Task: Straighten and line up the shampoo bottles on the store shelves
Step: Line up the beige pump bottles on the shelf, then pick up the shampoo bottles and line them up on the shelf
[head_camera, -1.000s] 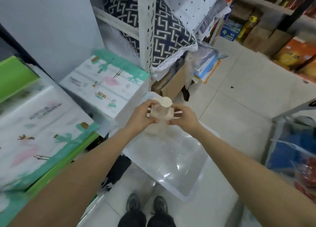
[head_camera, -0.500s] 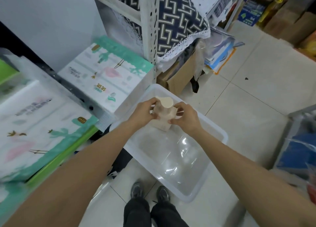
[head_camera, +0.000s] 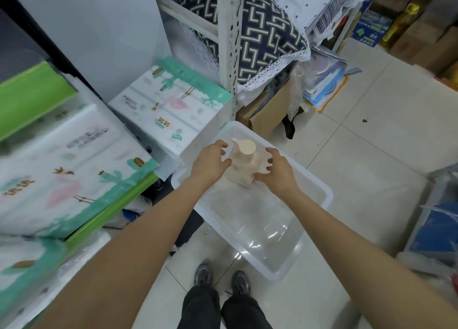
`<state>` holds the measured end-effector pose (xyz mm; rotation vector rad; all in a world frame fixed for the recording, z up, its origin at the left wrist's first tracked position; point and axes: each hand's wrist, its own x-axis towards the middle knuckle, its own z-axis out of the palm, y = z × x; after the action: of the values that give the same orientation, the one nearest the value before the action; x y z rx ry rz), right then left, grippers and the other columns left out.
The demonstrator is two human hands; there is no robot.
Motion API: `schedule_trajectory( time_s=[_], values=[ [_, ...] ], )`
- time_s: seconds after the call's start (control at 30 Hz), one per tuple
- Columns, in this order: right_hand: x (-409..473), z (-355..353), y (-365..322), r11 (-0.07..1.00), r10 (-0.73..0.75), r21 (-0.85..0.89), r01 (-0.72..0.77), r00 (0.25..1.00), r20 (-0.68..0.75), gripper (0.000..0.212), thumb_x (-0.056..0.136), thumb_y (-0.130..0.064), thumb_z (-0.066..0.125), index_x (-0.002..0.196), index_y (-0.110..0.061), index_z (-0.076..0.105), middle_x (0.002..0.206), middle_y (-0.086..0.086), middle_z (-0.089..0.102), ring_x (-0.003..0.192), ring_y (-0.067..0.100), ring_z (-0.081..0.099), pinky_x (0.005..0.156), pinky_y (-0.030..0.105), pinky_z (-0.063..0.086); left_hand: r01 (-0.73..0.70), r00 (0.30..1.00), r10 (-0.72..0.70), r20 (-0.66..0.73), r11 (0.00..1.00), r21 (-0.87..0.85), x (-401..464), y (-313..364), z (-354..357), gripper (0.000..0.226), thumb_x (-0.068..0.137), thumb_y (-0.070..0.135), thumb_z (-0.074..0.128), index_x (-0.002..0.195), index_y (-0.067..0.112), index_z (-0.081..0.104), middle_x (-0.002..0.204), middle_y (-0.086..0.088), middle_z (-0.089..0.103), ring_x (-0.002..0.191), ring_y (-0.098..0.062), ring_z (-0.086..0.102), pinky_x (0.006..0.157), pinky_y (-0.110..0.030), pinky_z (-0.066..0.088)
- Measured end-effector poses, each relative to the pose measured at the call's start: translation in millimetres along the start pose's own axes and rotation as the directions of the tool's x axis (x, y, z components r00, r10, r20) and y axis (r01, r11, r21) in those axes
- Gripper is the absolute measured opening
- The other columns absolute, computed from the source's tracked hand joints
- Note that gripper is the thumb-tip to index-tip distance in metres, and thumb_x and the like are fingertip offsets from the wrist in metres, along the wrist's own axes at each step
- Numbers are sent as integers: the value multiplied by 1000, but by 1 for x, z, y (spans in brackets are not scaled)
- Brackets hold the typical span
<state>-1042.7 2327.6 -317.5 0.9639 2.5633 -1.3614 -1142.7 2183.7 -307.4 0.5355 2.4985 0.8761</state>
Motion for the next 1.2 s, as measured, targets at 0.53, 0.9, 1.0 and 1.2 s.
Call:
schedule_trajectory(
  time_s=[0.53, 0.9, 1.0, 1.2],
  values=[
    [-122, 48, -163, 724, -576, -204, 659, 740, 348, 23, 91, -14, 55, 113, -10, 62, 104, 6, 63, 92, 19, 58, 74, 24, 40, 60, 858, -96, -505, 994, -87, -192, -48, -136, 17, 91, 23, 54, 103, 18, 65, 95, 6, 65, 80, -14, 60, 75, -28, 47],
    [-318, 185, -317, 430, -777, -20, 903, 381, 501, 19, 91, -18, 57, 108, -13, 66, 89, -4, 60, 81, 13, 55, 74, 26, 43, 176, 552, -256, -794, 966, -189, -446, -171, -272, 5, 88, 19, 60, 89, 23, 63, 77, 5, 64, 72, -16, 63, 68, -23, 44],
    [-378, 222, -355, 367, -839, 61, 928, 302, 452, 17, 88, -14, 61, 103, -11, 69, 94, 4, 69, 85, 17, 61, 79, 25, 45, 196, 460, -245, -854, 965, -172, -516, -196, -311, 5, 87, 17, 60, 90, 20, 65, 72, 8, 61, 69, -17, 62, 65, -23, 40],
    [-467, 282, -426, 307, -911, 229, 924, 217, 350, 14, 88, -11, 61, 101, -12, 66, 87, 0, 65, 72, 11, 57, 61, 3, 38, 211, 263, -231, -937, 961, -178, -612, -230, -375, 12, 88, 20, 59, 96, 17, 67, 81, 5, 64, 80, -13, 60, 71, -21, 40]
  ],
)
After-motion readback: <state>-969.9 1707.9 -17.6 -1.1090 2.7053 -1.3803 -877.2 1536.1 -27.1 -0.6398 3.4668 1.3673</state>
